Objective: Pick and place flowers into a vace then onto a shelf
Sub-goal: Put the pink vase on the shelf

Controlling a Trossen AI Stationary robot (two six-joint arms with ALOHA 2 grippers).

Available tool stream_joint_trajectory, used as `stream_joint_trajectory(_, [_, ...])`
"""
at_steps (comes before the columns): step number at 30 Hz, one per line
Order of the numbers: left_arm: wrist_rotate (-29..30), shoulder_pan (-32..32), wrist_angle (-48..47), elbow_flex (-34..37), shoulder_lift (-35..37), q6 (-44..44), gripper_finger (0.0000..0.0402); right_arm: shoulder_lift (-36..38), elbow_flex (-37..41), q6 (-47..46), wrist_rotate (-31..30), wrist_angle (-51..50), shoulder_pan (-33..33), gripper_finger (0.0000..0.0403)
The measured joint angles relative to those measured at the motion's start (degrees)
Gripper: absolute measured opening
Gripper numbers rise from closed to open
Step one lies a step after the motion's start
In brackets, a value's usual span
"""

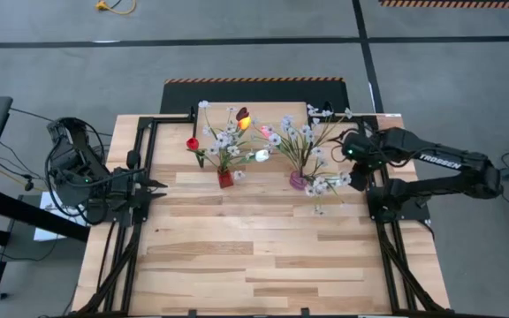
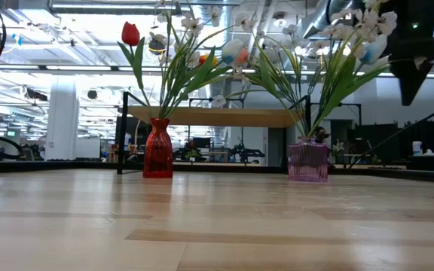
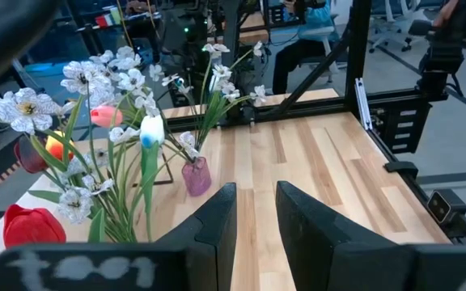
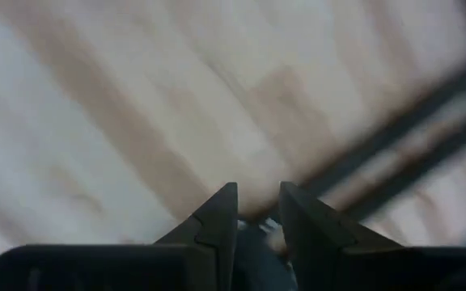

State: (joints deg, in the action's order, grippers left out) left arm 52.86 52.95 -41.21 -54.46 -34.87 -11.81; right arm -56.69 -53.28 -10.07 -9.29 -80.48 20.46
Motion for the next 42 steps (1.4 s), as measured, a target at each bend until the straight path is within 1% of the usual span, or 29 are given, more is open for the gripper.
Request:
stream_joint_trajectory(2, [0.0, 0.0, -0.02, 0.0, 0.0, -0.02, 0.008, 0.15, -0.99, -0.83, -2.13, -3.68, -0.23, 0.0087])
stream_joint_trajectory(5, [0.0, 0.0, 0.0, 0.0, 0.0, -0.31, 0.008, 0.18, -3.05, -2.65, -3.48, -9.84, -0.63, 0.0087])
stream_joint_trajectory(9, [0.02, 0.0, -0.02, -0.02, 0.0, -1.01, 0.008, 1.26, -6.47, -4.89, -5.03, -9.62, -1.9, 0.0087])
stream_joint_trajectory(11, [0.02, 0.0, -0.02, 0.0, -0.02, -1.03, 0.008, 1.67, -8.81, -5.82, -6.82, -9.48, -2.17, 0.0087])
stream_joint_trajectory(14, [0.02, 0.0, -0.02, 0.0, 0.0, -1.05, 0.008, 2.18, -10.55, -5.79, -6.6, -9.46, -3.24, 0.0087])
stream_joint_trajectory(17, [-0.01, 0.0, -0.02, 0.0, -0.02, -1.05, 0.008, 3.42, -11.14, -2.34, -3.16, -9.61, -4.68, 0.0087])
stream_joint_trajectory(21, [-0.05, 0.0, -0.04, 0.0, -0.02, -1.31, 0.008, 3.94, -11.12, -0.88, 2.52, -9.56, -6.79, 0.0085])
stream_joint_trajectory(26, [-0.07, 0.0, -0.03, 0.0, -0.02, -1.33, 0.008, 3.29, -11.1, -2.34, 9.96, -9.57, -10.29, 0.0075])
stream_joint_trajectory(32, [-0.09, 0.0, -0.04, 0.0, -0.02, -1.33, 0.008, 2.34, -11.03, -8.75, 14.66, -9.68, -15.56, 0.007])
stream_joint_trajectory(38, [-0.11, 0.0, -0.04, 0.0, -0.02, -1.33, 0.008, 2.32, -11.03, -18.58, 16.62, -9.52, -22.3, 0.007])
stream_joint_trajectory(42, [-0.13, 0.0, -0.02, 0.0, -0.02, -1.33, 0.008, 2.26, -11.03, -27.32, 18.15, -9.52, -27.36, 0.007])
